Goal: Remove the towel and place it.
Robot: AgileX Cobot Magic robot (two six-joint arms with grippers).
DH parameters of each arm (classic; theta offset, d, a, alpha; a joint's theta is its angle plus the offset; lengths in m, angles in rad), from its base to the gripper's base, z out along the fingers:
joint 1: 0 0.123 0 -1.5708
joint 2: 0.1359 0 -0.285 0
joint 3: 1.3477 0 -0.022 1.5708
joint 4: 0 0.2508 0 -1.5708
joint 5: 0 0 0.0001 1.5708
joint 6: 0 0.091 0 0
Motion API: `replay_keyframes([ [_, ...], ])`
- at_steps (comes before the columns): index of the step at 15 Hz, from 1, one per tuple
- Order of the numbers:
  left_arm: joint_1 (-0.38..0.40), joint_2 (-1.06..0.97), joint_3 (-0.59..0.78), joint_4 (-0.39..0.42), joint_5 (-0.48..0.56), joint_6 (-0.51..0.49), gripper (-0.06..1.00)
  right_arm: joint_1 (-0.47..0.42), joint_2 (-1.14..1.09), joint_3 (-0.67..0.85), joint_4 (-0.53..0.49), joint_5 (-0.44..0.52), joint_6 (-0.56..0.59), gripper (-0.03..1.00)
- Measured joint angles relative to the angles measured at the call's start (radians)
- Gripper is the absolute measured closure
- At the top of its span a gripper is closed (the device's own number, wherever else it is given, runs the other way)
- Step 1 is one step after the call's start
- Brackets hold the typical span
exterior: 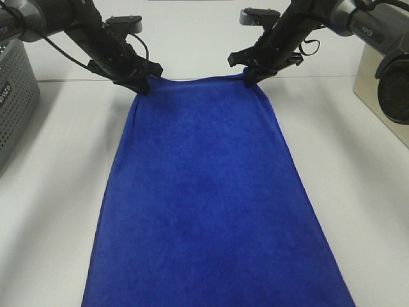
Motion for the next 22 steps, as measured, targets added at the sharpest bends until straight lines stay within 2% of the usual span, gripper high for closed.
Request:
replay_keyframes([
  [5,0.000,0.001,-0.011,0.024,-0.155,0.045,0.93,0.000,0.000,-0.014,0.007,-0.126,-0.001,0.95],
  [10,0.000,0.001,-0.011,0.024,-0.284,0.106,0.93,0.000,0.000,-0.014,0.007,-0.201,-0.001,0.95],
  [22,0.000,0.060,-0.012,0.031,-0.376,0.128,0.93,0.000,0.067,-0.011,0.007,-0.277,-0.001,0.95],
])
